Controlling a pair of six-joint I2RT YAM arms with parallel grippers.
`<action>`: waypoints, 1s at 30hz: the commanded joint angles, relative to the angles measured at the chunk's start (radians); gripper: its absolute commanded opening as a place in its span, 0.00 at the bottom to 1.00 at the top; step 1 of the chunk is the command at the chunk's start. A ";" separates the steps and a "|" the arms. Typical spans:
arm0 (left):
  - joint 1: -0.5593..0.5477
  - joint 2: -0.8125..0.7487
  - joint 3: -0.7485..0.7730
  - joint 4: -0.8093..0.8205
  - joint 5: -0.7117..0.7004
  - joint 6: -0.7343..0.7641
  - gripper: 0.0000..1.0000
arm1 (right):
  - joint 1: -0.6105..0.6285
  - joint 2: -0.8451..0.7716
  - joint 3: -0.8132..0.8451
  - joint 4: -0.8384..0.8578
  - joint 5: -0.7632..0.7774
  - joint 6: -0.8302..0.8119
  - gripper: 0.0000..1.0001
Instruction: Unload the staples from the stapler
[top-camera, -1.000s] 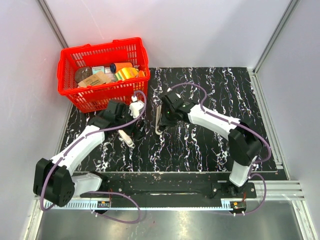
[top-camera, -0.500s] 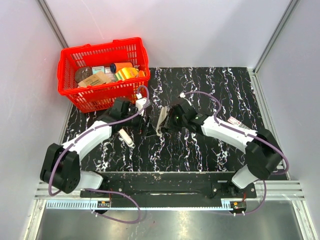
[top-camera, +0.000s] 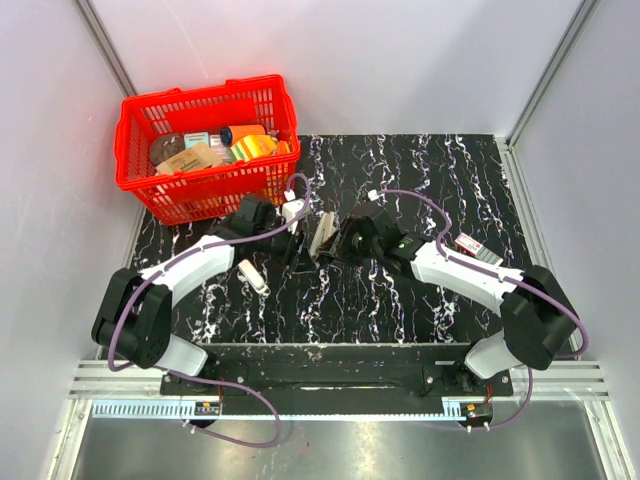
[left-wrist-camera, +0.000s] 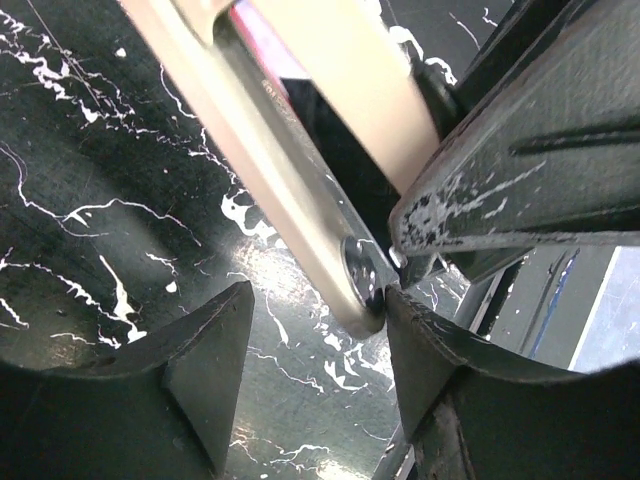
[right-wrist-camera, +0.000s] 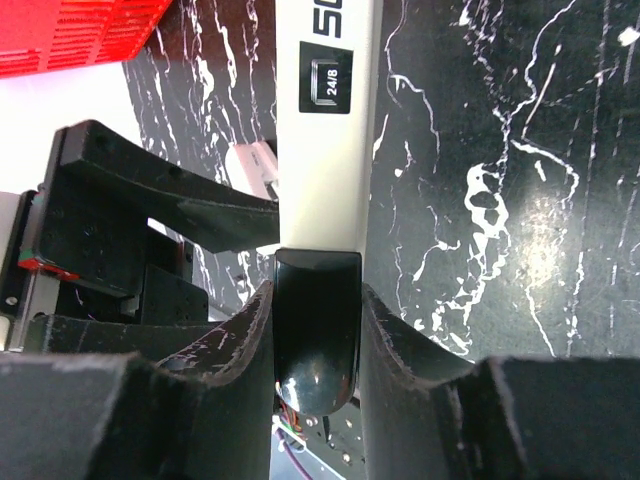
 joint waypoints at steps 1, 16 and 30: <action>0.000 0.003 0.050 0.048 0.059 0.025 0.59 | 0.007 -0.047 0.002 0.143 -0.061 0.043 0.00; 0.000 0.000 0.092 -0.046 0.012 0.176 0.00 | 0.009 -0.051 -0.015 0.158 -0.087 -0.017 0.00; -0.016 -0.079 -0.023 0.100 -0.405 0.484 0.00 | -0.108 -0.007 -0.004 -0.043 -0.180 -0.374 0.00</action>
